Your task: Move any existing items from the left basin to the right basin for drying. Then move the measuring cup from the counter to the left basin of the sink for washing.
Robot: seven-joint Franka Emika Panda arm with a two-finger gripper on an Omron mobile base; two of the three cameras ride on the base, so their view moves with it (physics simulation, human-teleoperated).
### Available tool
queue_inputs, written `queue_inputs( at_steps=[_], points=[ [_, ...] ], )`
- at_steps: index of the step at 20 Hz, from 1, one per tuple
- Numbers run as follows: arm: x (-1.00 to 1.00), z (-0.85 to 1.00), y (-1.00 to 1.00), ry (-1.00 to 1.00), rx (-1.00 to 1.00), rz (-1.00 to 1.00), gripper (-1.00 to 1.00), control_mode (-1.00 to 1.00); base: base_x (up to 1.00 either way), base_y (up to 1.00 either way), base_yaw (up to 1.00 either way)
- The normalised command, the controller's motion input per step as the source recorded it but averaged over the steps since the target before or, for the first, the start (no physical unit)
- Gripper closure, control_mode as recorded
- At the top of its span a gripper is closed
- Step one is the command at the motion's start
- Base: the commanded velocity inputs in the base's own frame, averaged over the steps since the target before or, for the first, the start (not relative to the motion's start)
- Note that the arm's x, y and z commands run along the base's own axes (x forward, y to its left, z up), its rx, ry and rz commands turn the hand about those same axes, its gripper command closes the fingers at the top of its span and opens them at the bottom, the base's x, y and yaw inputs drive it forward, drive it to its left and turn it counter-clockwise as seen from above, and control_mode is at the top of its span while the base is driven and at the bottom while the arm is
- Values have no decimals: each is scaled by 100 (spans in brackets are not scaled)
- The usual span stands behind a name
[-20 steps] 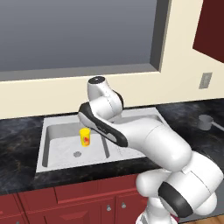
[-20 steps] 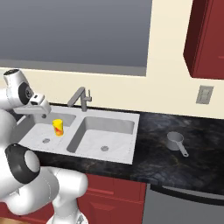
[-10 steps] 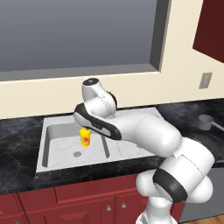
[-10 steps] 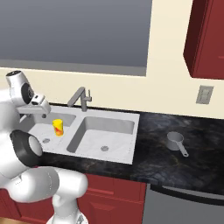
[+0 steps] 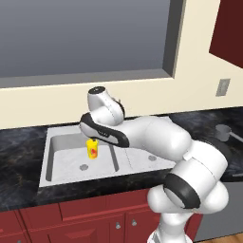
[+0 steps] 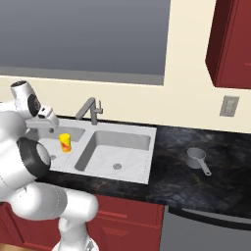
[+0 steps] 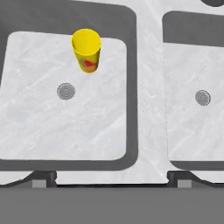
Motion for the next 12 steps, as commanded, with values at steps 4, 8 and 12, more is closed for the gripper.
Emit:
queue_inputs(
  at_steps=[4,8,12],
  points=[
    [6,-18,1,0,0,0,-100,-100,0,0,0],
    [3,-20,1,0,0,0,-100,-100,0,0,0],
    [8,-16,1,0,0,0,-100,-100,0,0,0]
  ],
)
